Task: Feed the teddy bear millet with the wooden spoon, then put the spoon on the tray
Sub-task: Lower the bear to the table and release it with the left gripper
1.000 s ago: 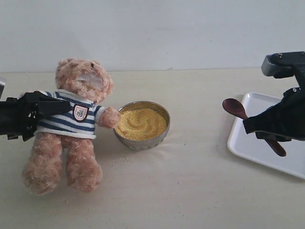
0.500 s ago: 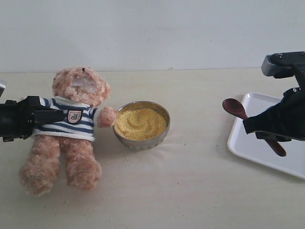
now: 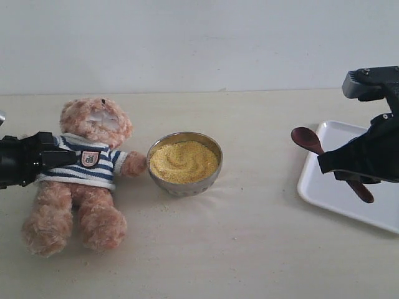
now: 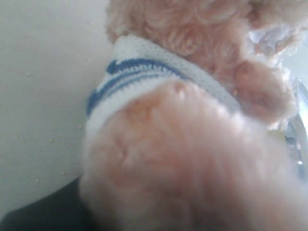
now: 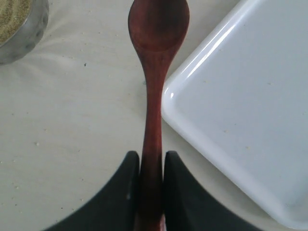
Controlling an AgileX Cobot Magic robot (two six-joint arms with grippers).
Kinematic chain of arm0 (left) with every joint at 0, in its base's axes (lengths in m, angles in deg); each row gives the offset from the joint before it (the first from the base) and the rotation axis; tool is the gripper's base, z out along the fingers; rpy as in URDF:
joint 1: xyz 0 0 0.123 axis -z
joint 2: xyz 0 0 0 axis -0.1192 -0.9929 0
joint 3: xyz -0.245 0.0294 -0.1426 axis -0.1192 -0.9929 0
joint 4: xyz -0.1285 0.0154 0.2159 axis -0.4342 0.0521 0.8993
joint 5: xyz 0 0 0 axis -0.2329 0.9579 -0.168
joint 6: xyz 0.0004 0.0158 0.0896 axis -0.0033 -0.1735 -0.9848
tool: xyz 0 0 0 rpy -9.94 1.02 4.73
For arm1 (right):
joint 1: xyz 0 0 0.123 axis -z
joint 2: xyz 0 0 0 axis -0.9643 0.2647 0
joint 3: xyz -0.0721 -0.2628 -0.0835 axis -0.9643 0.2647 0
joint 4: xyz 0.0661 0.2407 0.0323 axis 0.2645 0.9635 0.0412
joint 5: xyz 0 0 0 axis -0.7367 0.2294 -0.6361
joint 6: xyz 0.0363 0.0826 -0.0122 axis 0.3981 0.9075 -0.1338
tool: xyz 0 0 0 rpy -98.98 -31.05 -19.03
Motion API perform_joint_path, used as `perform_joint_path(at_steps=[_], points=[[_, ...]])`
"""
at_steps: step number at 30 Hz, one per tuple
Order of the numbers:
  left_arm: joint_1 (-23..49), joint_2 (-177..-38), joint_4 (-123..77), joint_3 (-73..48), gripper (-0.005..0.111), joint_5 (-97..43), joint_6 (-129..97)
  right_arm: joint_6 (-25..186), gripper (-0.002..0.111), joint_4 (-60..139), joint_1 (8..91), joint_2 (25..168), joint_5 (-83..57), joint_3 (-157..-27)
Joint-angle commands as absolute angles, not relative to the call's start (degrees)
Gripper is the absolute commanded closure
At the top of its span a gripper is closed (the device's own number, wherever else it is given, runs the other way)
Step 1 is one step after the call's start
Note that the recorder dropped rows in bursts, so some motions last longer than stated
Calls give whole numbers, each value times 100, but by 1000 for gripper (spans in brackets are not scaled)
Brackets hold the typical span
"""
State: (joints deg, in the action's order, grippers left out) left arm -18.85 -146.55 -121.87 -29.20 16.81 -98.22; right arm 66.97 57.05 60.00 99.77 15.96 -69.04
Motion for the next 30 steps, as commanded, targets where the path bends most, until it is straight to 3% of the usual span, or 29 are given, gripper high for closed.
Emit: perform_joint_path(at_steps=[1,7,11,21,30], points=[[-1897,-14632,-12254,-2912,79,1675,-9886,6643,109,5730,6036,9940,1530,-6877],[-1897,-14632,-12254,-2912,30,1675,-9886,6643,109,5730,6036,9940,1530,-6877],[-1897,-14632,-12254,-2912,16,1644,-9886,6643,109,5730,6036,9940,1530,-6877],[-1986,-14377,-12163,-2912,14,1677,-9886,6627,109,5853,6036,9940,1519,-6877],[-2414,-13526,-10704,-2912,14,1715,-8848,6629,109,5888,6036,9940,1493,-6877]])
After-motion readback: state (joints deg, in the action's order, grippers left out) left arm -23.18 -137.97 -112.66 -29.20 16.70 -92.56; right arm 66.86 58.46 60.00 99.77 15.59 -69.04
